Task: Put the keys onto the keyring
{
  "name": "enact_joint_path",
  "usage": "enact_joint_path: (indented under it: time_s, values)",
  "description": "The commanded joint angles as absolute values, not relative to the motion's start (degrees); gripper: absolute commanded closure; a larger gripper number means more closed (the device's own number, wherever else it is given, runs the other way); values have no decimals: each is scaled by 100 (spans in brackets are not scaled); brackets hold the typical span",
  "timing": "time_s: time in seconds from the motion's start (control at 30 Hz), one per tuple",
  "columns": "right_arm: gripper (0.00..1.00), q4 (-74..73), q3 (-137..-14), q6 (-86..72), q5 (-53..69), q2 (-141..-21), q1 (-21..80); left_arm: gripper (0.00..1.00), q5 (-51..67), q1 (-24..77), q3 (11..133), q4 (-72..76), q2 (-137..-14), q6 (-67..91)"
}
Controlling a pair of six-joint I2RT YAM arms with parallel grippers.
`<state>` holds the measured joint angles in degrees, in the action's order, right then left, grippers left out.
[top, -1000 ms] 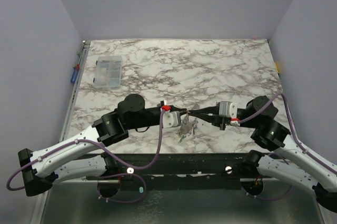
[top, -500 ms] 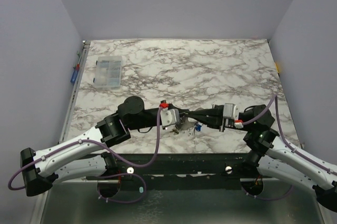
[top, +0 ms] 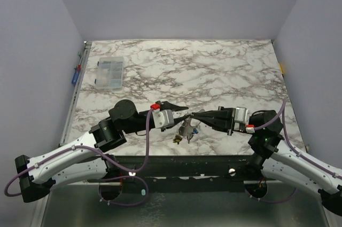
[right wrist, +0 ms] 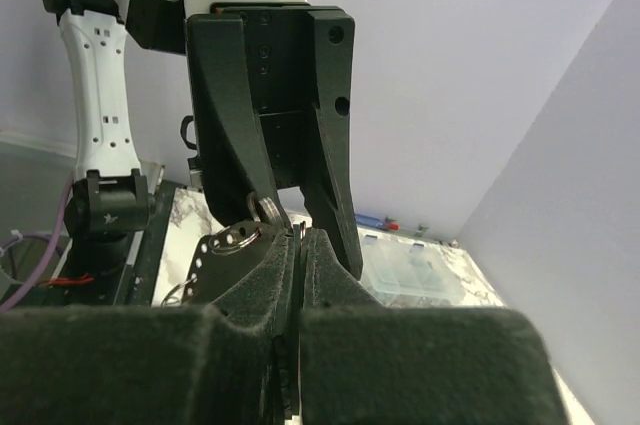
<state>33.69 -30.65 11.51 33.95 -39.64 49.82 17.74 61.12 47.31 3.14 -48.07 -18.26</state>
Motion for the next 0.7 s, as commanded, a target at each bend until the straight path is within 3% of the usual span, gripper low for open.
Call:
enact_joint_path:
  time_s: [0.0,0.5,0.67]
  values:
    - [99,3354,-3051,1112,3230,-3646,4985,64,1803,6152,4751,136,-4579,-1869]
    - [99,3296,-3131,721,3628,-3664,4983,61,2518,6153,5140,9,-4840,-2004]
    - [99,3073,-3310,759,3893,-3792,4984,54,2618,6153,5014,9,-4871,-2040]
